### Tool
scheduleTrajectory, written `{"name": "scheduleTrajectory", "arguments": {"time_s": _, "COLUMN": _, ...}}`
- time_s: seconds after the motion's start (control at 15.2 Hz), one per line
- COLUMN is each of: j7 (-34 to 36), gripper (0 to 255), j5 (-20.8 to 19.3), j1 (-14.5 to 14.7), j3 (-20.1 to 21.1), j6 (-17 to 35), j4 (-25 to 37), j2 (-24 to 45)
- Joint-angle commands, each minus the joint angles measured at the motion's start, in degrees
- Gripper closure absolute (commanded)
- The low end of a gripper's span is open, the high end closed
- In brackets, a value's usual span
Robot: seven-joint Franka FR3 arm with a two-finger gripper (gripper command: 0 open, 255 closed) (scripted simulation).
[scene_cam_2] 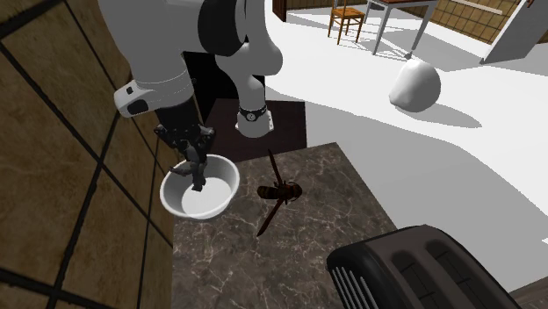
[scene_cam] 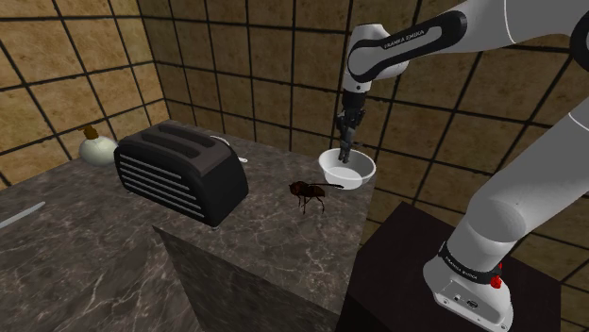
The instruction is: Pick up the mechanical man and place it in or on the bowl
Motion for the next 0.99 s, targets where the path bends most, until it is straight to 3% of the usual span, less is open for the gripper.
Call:
{"name": "scheduleTrajectory", "arguments": {"time_s": 0.0, "j7": 0.0, "gripper": 255, "j5": 0.0, "j1": 0.0, "j3": 0.0, "j6": 0.0, "j4": 0.0, "j2": 0.0}}
{"name": "scheduleTrajectory", "arguments": {"time_s": 0.13, "j7": 0.0, "gripper": 255, "j5": 0.0, "j1": 0.0, "j3": 0.0, "j6": 0.0, "j4": 0.0, "j2": 0.0}}
{"name": "scheduleTrajectory", "arguments": {"time_s": 0.2, "j7": 0.0, "gripper": 0, "j5": 0.0, "j1": 0.0, "j3": 0.0, "j6": 0.0, "j4": 0.0, "j2": 0.0}}
{"name": "scheduleTrajectory", "arguments": {"time_s": 0.53, "j7": 0.0, "gripper": 0, "j5": 0.0, "j1": 0.0, "j3": 0.0, "j6": 0.0, "j4": 0.0, "j2": 0.0}}
{"name": "scheduleTrajectory", "arguments": {"time_s": 0.79, "j7": 0.0, "gripper": 0, "j5": -0.1, "j1": -0.1, "j3": -0.1, "j6": -7.4, "j4": 5.7, "j2": -1.7}}
{"name": "scheduleTrajectory", "arguments": {"time_s": 0.92, "j7": 0.0, "gripper": 0, "j5": -0.1, "j1": -0.1, "j3": -0.1, "j6": -7.4, "j4": 5.7, "j2": -1.7}}
